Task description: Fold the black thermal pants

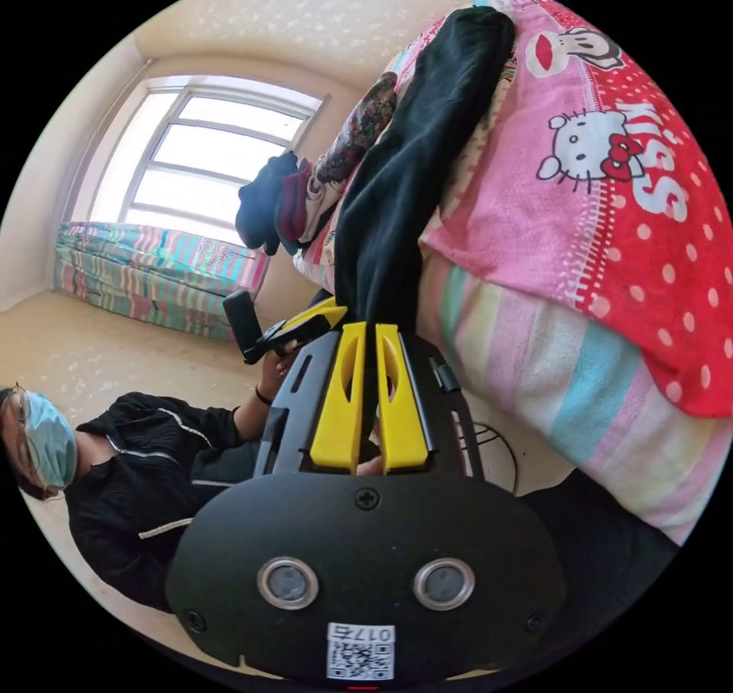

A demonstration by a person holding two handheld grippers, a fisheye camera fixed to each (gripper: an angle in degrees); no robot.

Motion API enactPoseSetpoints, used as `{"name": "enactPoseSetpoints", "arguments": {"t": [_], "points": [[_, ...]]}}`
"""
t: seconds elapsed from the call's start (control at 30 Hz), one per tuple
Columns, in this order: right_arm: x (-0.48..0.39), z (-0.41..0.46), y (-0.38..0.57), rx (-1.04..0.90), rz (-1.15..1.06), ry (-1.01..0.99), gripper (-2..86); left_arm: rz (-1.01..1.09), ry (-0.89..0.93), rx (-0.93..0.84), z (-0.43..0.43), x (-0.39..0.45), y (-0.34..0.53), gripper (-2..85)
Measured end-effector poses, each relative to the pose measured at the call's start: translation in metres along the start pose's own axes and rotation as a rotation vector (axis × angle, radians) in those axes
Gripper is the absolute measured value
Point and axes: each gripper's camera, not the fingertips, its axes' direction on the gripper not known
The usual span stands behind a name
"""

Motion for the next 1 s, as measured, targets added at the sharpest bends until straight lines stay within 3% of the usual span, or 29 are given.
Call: {"name": "enactPoseSetpoints", "arguments": {"t": [0.17,0.3,0.43,0.63,1.0], "points": [[-0.009,0.001,0.001,-0.066,-0.016,0.049,3.4,0.032,-0.017,-0.012,-0.004,0.016,-0.007,4.6],[-0.018,0.011,-0.001,-0.145,-0.018,0.132,3.9,0.101,-0.084,0.094,-0.02,0.04,-0.005,3.9],[-0.011,0.019,-0.001,-0.218,0.065,0.284,5.9,0.017,-0.105,0.02,-0.004,0.033,-0.006,5.0],[0.005,0.035,0.001,-0.225,-0.008,-0.004,11.7,-0.009,-0.033,0.068,0.003,0.031,0.0,5.7],[-0.001,0.059,-0.005,-0.248,0.071,0.014,9.4,0.001,-0.059,0.067,0.001,0.064,-0.006,5.8]]}}
